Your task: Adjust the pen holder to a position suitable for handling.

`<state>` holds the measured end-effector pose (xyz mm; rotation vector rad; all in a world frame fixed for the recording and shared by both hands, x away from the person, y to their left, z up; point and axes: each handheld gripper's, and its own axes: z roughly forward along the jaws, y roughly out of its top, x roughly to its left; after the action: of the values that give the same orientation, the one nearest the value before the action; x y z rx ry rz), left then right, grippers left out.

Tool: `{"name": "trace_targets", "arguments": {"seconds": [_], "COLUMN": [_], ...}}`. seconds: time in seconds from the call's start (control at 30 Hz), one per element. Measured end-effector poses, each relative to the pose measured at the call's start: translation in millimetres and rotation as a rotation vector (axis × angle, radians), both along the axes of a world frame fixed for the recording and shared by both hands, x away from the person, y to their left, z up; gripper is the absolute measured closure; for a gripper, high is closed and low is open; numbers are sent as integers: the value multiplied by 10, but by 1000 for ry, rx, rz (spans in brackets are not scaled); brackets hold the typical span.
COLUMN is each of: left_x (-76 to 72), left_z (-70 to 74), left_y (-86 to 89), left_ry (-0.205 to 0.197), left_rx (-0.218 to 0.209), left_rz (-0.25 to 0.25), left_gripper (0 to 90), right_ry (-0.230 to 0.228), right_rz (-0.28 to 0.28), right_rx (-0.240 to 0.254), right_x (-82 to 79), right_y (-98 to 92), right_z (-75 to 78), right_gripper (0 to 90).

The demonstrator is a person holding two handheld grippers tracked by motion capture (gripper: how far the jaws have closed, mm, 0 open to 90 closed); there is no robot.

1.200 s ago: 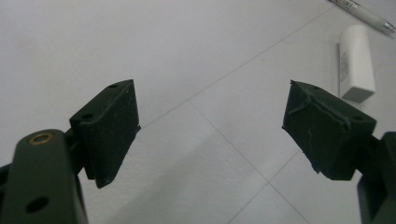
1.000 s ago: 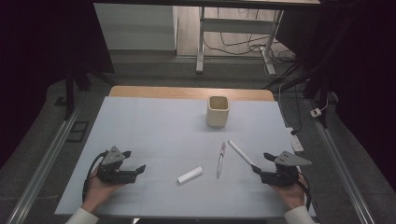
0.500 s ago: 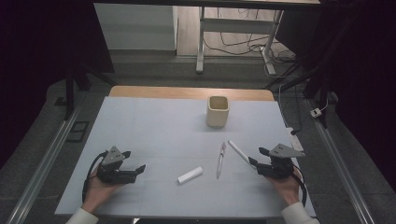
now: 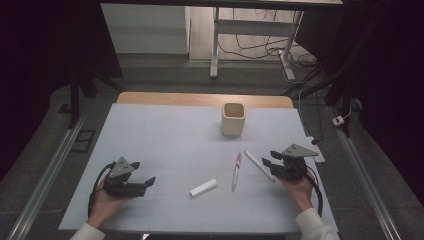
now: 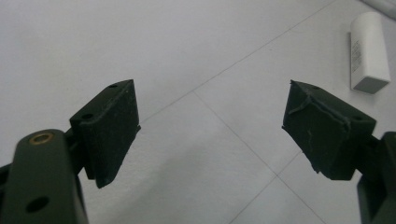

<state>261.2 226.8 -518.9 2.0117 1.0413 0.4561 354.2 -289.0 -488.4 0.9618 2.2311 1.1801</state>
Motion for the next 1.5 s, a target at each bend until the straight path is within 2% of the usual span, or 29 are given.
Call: {"name": "trace_targets", "arguments": {"seconds": [0.1, 0.13, 0.17, 0.23, 0.27, 0.43, 0.6, 0.77, 0.8, 0.97, 1.0, 1.1, 1.13, 1.2, 1.27, 1.5], "left_x": [3, 3, 2, 3, 3, 2, 4, 1, 1, 9, 11, 15, 16, 16, 10, 13], "left_z": [-4, -5, -6, -8, -10, -10, -9, -7, -4, -1, -6, -11, -12, -13, -14, -22], "left_y": [-5, -8, -10, -14, -16, -16, -18, -32, -33, -45, -46, -45, -46, -48, -54, -47], "left_ry": [0, 1, 0, 2, 2, 2, 4, 3, 4, 6, 7, 6, 6, 6, 5, 6], "left_rx": [2, 3, 4, 5, 6, 7, 6, 12, 8, 10, 13, 15, 15, 17, 23, 24], "left_rz": [-2, -2, -1, -1, 0, 0, 1, -6, -5, -9, -10, -13, -13, -18, -22, -26], "left_gripper": [182, 182, 182, 182, 182, 182, 182, 182, 182, 182, 182, 182, 182, 182, 182, 183], "right_ry": [-7, -11, -11, -9, -4, 1, -5, -8, 0, 8, 23, 21, 26, 30, 34, 26], "right_rz": [1, 1, 1, 2, 6, 21, 20, 6, -1, -19, -31, -35, -49, -53, -68, -58], "right_rx": [-13, -17, -17, -19, -24, -33, -46, -35, -22, -34, -18, -1, 6, 2, 1, -26], "right_x": [15, 21, 21, 26, 32, 54, 85, 153, 212, 340, 429, 481, 548, 567, 653, 790], "right_y": [14, 18, 18, 15, 8, 19, 60, 80, 96, 117, 120, 120, 134, 143, 200, 366], "right_z": [3, 1, 1, 3, 5, -1, -13, -18, -19, 5, 22, 38, 51, 60, 107, 184], "right_gripper": [576, 643, 643, 725, 800, 888, 896, 896, 896, 896, 896, 896, 896, 896, 896, 896]}}
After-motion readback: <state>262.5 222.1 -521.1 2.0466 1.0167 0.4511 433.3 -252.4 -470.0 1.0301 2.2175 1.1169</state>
